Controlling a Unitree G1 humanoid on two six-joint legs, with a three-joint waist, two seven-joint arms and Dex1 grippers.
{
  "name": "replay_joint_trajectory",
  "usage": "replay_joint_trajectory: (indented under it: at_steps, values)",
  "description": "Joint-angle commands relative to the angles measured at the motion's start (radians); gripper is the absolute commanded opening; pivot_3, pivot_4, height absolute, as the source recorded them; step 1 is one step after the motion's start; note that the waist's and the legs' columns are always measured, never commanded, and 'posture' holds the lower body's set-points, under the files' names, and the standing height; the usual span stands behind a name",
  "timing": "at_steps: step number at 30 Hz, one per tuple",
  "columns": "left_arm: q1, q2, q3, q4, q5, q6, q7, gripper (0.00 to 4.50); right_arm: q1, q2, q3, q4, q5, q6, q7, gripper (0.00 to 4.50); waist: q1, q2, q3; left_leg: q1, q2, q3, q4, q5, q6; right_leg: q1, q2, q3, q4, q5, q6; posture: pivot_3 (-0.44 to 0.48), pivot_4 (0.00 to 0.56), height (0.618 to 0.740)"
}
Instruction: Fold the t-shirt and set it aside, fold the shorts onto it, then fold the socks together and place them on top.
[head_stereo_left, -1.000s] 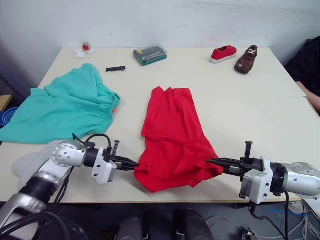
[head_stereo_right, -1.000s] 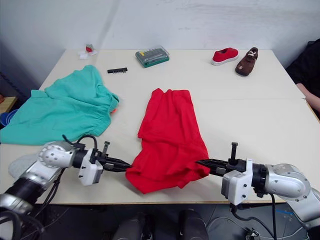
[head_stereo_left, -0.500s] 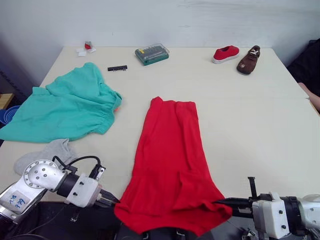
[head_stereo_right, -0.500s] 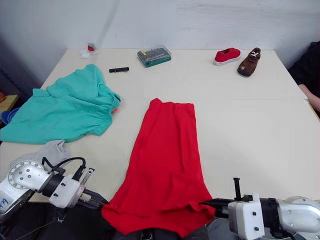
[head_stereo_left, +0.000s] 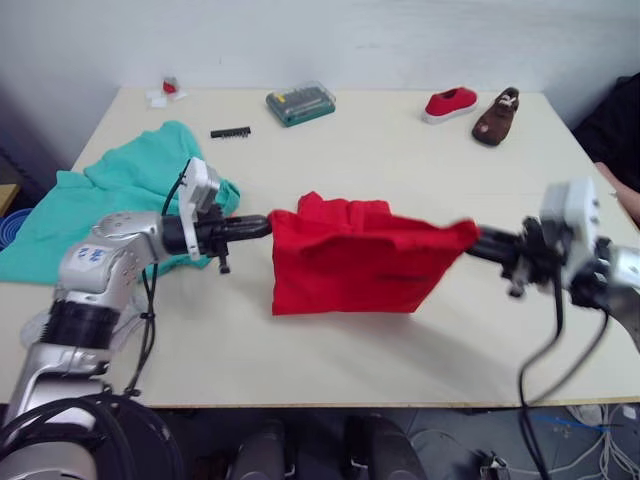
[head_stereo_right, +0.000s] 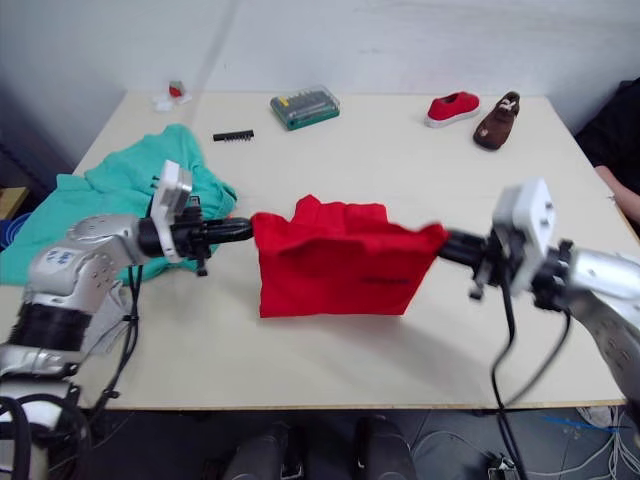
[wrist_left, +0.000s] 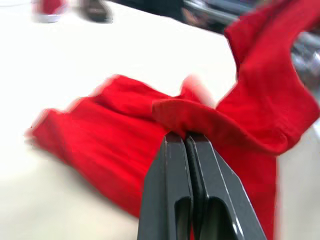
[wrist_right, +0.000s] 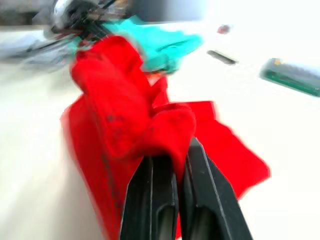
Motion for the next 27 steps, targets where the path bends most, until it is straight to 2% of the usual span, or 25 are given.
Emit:
replay_joint_trajectory:
  at_steps: [1,3,6,13,17,18,19,20,23,27]
  values:
    - [-0.08,-0.074,0.031,0.136,0.079,-0.005,0.089,0.0,-0.207,0.11,0.097,0.213,-0.12,0.081,-0.065,0.02,-0.002,0.0,0.0,-0.001,0.0,0.0,0.0,0.0,0.0,-0.001,0.0,0.0,0.0,0.0,0.0,0.0,0.15,0.74]
    - [-0.16,-0.145,0.01,0.295,0.165,-0.037,0.167,0.0,-0.383,0.211,0.188,0.447,-0.239,0.125,-0.094,0.02,-0.004,-0.001,0.0,-0.005,0.0,0.001,0.002,0.001,0.0,-0.004,0.0,-0.001,0.002,0.0,0.0,0.0,0.15,0.74]
    - [-0.228,-0.211,-0.001,0.446,0.257,-0.119,0.192,0.0,-0.499,0.282,0.221,0.642,-0.327,0.141,-0.066,0.02,0.0,-0.001,0.001,-0.016,-0.002,0.003,0.007,0.004,0.003,-0.016,0.0,0.001,0.008,0.002,0.002,0.0,0.15,0.74]
    - [-0.316,-0.297,0.045,0.655,0.331,-0.193,0.194,0.0,-0.638,0.359,0.239,0.931,-0.47,0.194,-0.035,0.02,-0.002,-0.001,0.001,-0.032,-0.003,0.003,0.012,0.004,0.004,-0.029,0.0,-0.001,0.015,0.003,0.004,0.0,0.15,0.74]
    - [-0.324,-0.294,0.069,0.689,0.354,-0.189,0.185,0.0,-0.645,0.365,0.224,0.946,-0.517,0.162,0.017,0.02,-0.007,-0.001,0.001,-0.031,-0.002,0.003,0.015,0.004,0.004,-0.029,0.0,0.0,0.017,0.003,0.004,0.0,0.15,0.74]
    - [-0.326,-0.292,0.084,0.695,0.35,-0.176,0.182,0.42,-0.643,0.366,0.216,0.938,-0.52,0.164,0.029,0.0,-0.011,-0.001,0.001,-0.031,-0.001,0.003,0.015,0.004,0.004,-0.03,0.0,0.0,0.018,0.003,0.004,0.0,0.15,0.74]
    - [-0.328,-0.289,0.096,0.699,0.348,-0.164,0.178,0.63,-0.641,0.367,0.209,0.931,-0.522,0.169,0.036,0.0,-0.014,-0.001,0.001,-0.031,-0.001,0.003,0.016,0.004,0.003,-0.03,0.0,0.0,0.019,0.003,0.004,0.0,0.15,0.74]
    - [-0.327,-0.287,0.108,0.7,0.346,-0.153,0.178,0.92,-0.637,0.366,0.207,0.924,-0.53,0.164,0.037,0.23,-0.018,-0.001,0.001,-0.031,-0.001,0.003,0.016,0.004,0.003,-0.03,0.0,0.001,0.019,0.003,0.004,0.0,0.15,0.74]
    - [-0.324,-0.28,0.139,0.701,0.346,-0.121,0.193,1.85,-0.63,0.372,0.186,0.911,-0.527,0.192,0.036,1.04,-0.025,-0.001,0.001,-0.031,-0.001,0.003,0.016,0.004,0.003,-0.03,0.0,0.001,0.02,0.003,0.004,0.0,0.15,0.74]
    - [-0.326,-0.272,0.201,0.698,0.324,-0.052,0.237,3.15,-0.619,0.371,0.156,0.897,-0.542,0.2,-0.004,2.46,-0.026,-0.001,0.001,-0.031,-0.001,0.003,0.016,0.004,0.003,-0.03,0.0,0.001,0.02,0.003,0.004,0.0,0.15,0.74]
